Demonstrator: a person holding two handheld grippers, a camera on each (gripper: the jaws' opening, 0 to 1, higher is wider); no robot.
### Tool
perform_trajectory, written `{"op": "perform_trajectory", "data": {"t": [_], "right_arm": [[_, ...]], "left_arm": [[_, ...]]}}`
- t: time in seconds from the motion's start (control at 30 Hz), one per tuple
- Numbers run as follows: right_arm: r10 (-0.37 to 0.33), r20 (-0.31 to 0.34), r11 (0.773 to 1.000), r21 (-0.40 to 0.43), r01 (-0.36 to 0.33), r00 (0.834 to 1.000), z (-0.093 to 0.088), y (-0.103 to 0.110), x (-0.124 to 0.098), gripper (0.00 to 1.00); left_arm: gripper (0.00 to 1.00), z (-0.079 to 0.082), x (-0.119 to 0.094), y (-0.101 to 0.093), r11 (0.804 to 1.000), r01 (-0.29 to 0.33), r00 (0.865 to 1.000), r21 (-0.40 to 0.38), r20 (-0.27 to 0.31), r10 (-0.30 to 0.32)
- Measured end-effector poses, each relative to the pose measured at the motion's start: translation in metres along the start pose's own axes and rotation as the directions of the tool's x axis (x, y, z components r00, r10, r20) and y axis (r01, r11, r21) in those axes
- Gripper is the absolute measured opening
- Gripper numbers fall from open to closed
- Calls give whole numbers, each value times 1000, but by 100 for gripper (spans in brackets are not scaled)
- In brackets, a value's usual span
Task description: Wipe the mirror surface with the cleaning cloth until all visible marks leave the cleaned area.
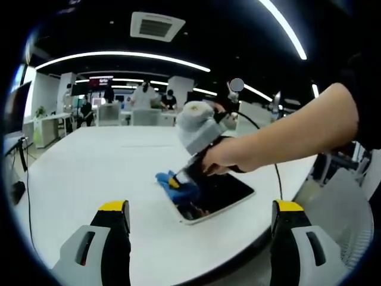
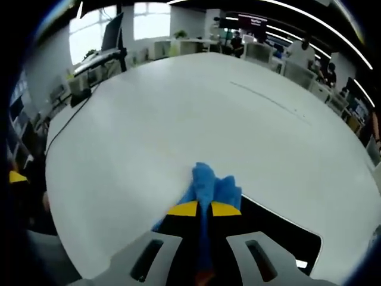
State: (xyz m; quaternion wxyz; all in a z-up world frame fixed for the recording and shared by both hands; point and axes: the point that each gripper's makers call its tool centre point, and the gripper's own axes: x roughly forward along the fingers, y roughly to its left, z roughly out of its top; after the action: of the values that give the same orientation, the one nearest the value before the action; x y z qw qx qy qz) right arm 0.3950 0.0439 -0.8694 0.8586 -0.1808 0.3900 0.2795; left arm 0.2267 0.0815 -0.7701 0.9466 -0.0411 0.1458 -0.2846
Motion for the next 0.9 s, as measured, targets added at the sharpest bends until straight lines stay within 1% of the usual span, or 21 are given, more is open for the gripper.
{"op": "perform_trajectory", "data": {"t": [0.2,0.67,0.9], "right_arm": [[26,14,999,31,-26,1000,-2,1,0,0],[34,38,999,3,-34,999,-8,8,-2,0],[48,44,999,-20,-47,998,-13,16,-11,0]], "left_arm": [[99,0,0,0,1000,0,1000,-1,1,0],[99,2,0,1,1000,-4,1000,-5,12,4],[99,1,0,2,1000,-6,1000,-10,12,6]]}}
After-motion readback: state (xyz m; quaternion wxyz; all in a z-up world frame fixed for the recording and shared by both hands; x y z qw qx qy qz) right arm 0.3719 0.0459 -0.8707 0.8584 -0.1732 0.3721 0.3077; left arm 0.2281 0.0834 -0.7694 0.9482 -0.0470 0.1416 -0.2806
